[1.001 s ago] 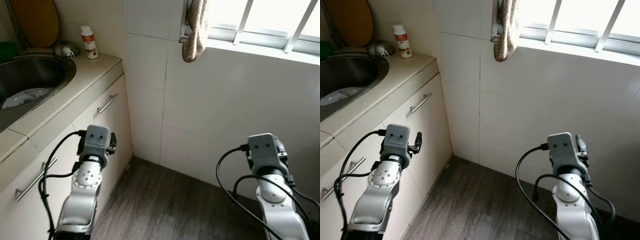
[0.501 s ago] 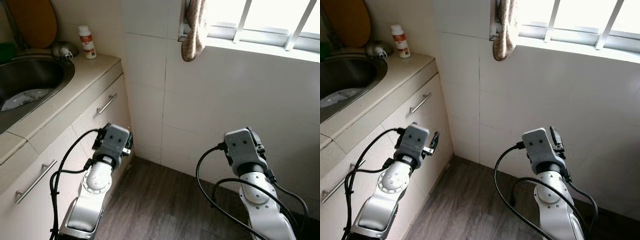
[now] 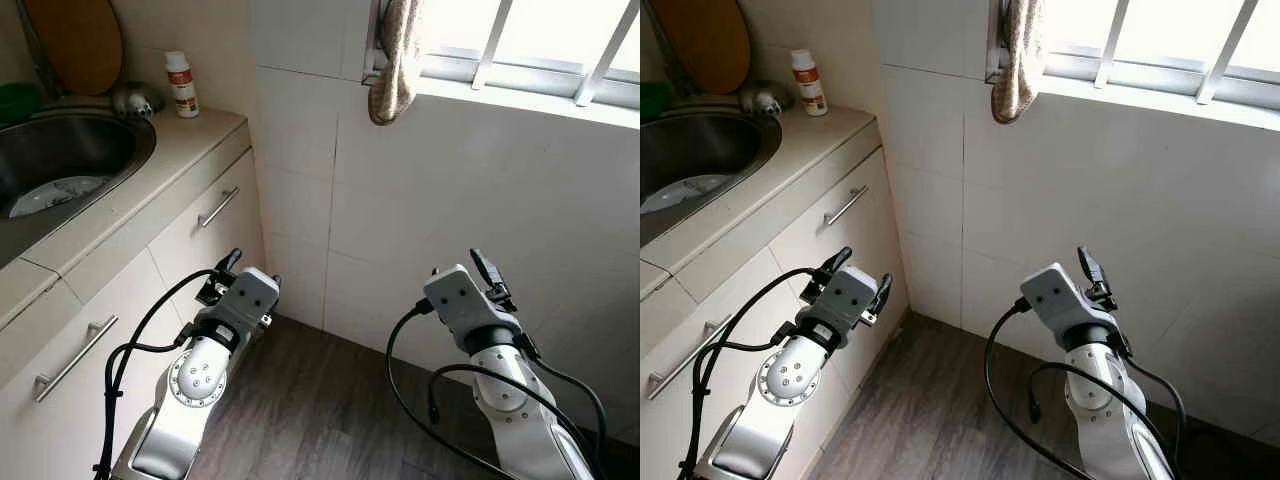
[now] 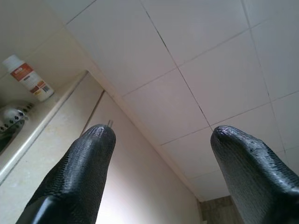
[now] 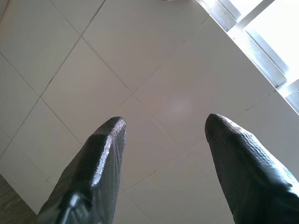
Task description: Kitchen organization
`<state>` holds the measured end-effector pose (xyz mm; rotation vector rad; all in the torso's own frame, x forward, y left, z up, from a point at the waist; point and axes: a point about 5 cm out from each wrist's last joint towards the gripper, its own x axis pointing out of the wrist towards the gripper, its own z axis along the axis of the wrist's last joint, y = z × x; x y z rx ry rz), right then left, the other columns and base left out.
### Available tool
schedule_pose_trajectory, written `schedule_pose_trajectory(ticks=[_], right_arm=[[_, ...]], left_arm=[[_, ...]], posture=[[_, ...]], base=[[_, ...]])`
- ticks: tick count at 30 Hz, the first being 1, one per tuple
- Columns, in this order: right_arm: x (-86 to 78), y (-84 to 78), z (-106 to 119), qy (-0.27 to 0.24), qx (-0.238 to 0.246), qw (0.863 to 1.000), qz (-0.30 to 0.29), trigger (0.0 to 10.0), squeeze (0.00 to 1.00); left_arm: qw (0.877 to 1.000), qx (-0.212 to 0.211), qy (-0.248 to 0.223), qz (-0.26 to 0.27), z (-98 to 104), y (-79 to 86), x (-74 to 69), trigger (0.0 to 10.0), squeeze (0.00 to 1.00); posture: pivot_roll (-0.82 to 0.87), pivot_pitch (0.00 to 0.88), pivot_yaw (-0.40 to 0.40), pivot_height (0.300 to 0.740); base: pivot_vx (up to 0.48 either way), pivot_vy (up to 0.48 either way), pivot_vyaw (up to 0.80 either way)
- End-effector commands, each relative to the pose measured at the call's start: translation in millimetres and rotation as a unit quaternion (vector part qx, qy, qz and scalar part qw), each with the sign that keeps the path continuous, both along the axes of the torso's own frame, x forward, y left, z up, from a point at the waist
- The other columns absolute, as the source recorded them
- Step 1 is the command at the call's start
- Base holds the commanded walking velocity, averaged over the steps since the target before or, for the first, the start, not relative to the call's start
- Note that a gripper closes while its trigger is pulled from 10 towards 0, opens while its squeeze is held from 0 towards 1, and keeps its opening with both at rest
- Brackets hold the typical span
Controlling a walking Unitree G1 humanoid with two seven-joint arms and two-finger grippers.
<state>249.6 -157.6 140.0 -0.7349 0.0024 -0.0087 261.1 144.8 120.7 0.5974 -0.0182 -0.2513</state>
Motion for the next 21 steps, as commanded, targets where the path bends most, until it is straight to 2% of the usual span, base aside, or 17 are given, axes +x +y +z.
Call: schedule_pose_trajectory(ticks=[1,3,4,6,10,11,15,21], right_arm=[[1.8,-2.6,0,0.002,-0.006,1.000,-0.004,10.0,0.00],[4.9,-7.2,1,0.002,0.009,1.000,-0.020,10.0,0.00],[4.9,-7.2,1,0.002,0.009,1.000,-0.020,10.0,0.00],[6.9,-10.5,3,-0.001,0.022,0.999,-0.031,10.0,0.00],[7.7,-11.4,1,0.001,0.029,0.999,-0.033,10.0,0.00],[8.7,-14.5,-2,0.015,0.052,0.997,-0.046,10.0,0.00],[11.7,-22.7,-3,0.023,0.058,0.996,-0.067,10.0,0.00],[12.5,-22.1,-3,0.023,0.061,0.996,-0.065,10.0,0.00]], left_arm=[[1.000,0.003,-0.014,-0.010,4,-4.5,3.7,10.0,0.00],[0.999,-0.033,0.005,-0.027,4,-7.3,3.4,10.0,0.00],[0.999,-0.033,0.005,-0.027,4,-7.3,3.4,10.0,0.00],[0.998,-0.059,-0.001,-0.031,7,-8.2,3.5,10.0,0.00],[0.998,-0.063,-0.007,-0.027,9,-6.8,5.2,10.0,0.00],[0.997,-0.065,-0.002,-0.033,7,-8.7,4.2,10.0,0.00],[0.997,-0.068,0.002,-0.045,6,-12.2,3.5,10.0,0.00],[0.996,-0.072,0.003,-0.044,5,-12.5,4.2,10.0,0.00]], posture=[[0.07,0.000,-0.040,0.740],[0.06,0.000,-0.039,0.740],[0.06,0.000,-0.039,0.740],[0.07,0.000,-0.039,0.740],[0.07,0.000,-0.037,0.740],[0.07,0.000,-0.037,0.740],[0.06,0.000,-0.033,0.740],[0.06,0.000,-0.032,0.740]], base=[[0.000,0.000,0.00],[0.000,0.000,0.00],[0.000,0.000,0.00],[0.000,0.000,0.00],[0.000,0.000,0.00],[0.000,0.000,0.00],[0.000,0.000,-0.80],[0.000,0.000,-0.80]])
